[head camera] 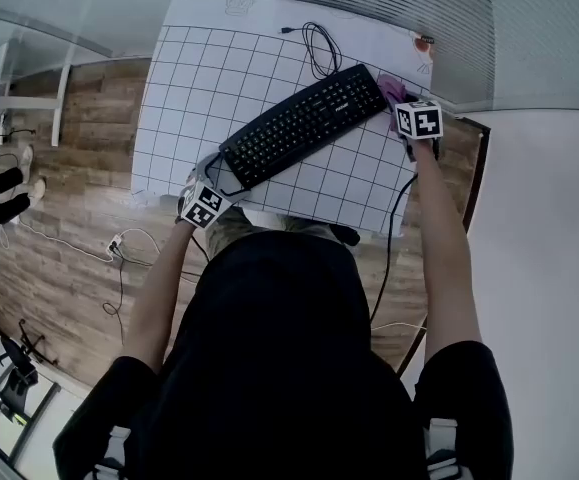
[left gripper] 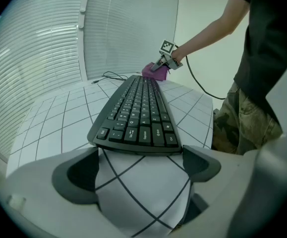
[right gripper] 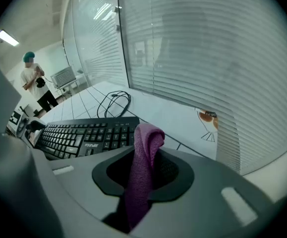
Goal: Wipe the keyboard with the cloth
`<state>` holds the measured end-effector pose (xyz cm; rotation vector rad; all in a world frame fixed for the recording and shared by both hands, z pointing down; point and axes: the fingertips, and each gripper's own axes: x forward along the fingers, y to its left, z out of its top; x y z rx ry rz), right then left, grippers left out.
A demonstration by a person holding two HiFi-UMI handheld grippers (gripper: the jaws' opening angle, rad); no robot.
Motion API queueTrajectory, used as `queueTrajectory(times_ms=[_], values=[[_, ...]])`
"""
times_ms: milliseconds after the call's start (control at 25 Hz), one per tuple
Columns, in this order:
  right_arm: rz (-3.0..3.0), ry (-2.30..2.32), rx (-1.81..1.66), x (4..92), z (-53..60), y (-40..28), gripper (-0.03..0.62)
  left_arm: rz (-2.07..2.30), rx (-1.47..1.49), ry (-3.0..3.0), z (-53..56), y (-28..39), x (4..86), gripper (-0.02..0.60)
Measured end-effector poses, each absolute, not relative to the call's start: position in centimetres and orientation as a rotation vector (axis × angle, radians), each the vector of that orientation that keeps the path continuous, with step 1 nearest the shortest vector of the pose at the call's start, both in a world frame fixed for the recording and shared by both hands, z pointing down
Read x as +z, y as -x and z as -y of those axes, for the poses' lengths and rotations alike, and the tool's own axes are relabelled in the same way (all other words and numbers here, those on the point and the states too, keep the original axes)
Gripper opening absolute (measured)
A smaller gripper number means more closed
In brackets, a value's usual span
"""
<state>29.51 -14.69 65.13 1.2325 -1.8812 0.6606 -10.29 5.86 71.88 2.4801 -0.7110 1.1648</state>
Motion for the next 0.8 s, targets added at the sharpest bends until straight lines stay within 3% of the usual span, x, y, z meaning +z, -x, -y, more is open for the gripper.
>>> queueTrajectory(times_ms=[800], values=[[1.837, -1.295, 0.767, 68.4, 11.6, -23.5, 0.089, 0.710, 1.172, -2.473, -5.8, 10.2, 71.8, 0.506]])
